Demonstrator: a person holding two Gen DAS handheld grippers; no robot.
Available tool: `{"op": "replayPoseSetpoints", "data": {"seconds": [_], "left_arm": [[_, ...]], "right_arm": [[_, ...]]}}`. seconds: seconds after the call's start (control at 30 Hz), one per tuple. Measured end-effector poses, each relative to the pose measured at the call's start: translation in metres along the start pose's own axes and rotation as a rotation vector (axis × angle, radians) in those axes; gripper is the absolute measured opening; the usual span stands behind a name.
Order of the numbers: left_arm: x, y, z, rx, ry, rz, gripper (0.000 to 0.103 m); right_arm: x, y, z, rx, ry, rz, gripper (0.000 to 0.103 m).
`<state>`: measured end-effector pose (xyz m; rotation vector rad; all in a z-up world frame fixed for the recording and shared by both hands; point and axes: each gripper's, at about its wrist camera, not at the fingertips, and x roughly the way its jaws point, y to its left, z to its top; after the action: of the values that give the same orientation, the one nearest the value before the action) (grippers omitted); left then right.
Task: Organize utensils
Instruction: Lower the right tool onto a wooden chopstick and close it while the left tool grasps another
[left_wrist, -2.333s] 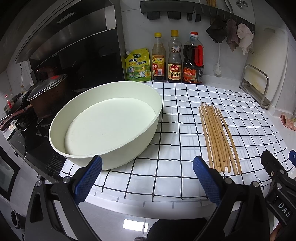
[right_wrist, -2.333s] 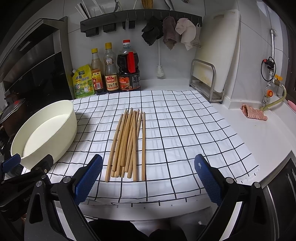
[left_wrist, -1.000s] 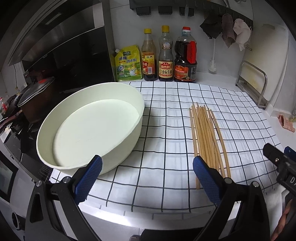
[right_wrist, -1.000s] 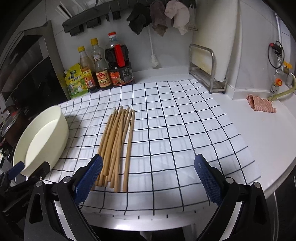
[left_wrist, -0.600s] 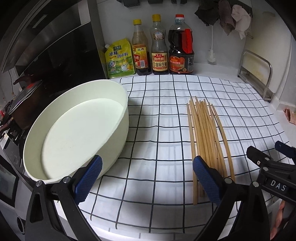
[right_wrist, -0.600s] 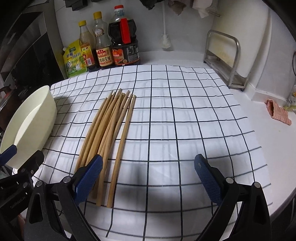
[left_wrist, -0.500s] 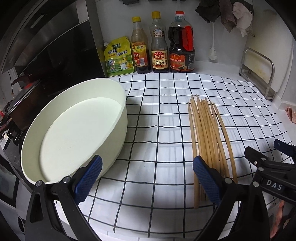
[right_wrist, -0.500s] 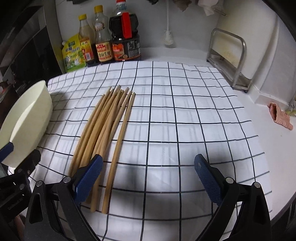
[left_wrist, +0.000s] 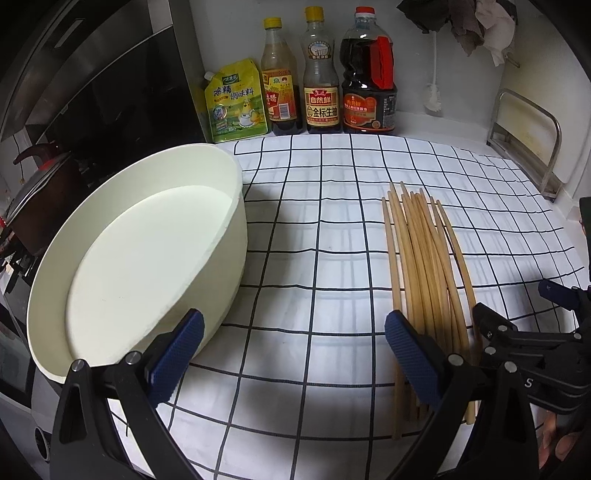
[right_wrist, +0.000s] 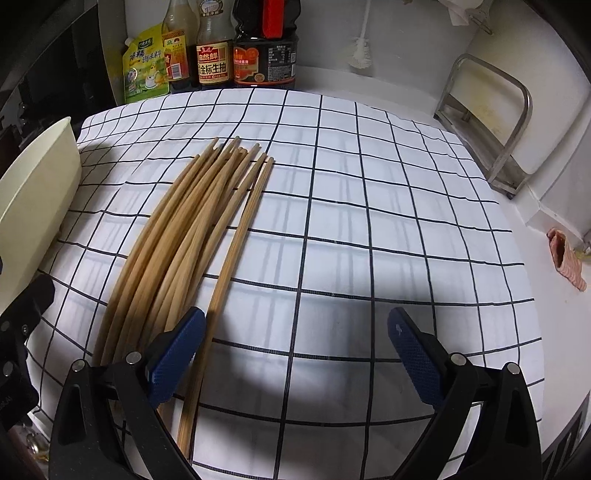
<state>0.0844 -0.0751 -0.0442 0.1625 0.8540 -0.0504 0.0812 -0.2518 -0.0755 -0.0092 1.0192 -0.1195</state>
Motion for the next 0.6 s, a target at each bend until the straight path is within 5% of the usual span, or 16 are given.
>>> {"op": "replayPoseSetpoints", "data": {"seconds": [0.6], "left_arm": [[0.013,-0.012,0.006,0.018,0.026,0.010,0.097]], "right_arm": [[0.005,-0.011,-0.002,-0.016,0.011,-0.029,0.094]]}}
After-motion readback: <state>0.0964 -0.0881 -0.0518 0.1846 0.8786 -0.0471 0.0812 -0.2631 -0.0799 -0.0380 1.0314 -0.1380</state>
